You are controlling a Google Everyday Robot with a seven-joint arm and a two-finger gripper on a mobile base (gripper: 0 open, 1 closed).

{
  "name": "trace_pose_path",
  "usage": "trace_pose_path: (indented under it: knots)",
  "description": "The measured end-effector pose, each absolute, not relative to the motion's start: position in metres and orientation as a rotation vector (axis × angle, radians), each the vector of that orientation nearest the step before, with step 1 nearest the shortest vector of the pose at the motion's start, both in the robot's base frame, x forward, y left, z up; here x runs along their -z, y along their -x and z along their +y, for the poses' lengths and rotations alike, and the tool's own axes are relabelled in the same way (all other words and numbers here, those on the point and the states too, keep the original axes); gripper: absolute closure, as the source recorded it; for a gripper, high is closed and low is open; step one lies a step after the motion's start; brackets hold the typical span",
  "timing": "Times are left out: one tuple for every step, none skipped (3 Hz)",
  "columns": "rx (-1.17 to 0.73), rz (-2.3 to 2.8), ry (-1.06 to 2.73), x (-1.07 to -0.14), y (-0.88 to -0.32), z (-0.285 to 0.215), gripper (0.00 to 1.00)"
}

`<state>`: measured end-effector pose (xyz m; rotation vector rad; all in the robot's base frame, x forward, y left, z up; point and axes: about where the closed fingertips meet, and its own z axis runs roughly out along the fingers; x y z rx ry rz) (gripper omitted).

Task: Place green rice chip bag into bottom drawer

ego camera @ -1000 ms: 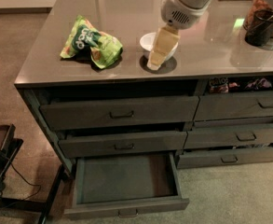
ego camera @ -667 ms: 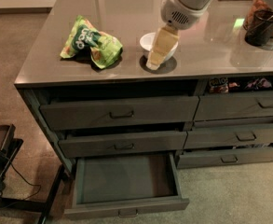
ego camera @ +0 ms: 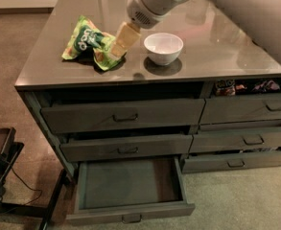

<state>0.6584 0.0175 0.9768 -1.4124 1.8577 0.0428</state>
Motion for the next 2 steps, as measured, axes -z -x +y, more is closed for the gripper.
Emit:
trace_pose_path:
  knots:
    - [-0.068,1.785,1.371,-0.974,-0.679,0.063,0.0]
    - [-0.072,1.783,1.353,-0.963,-0.693,0.095,0.0]
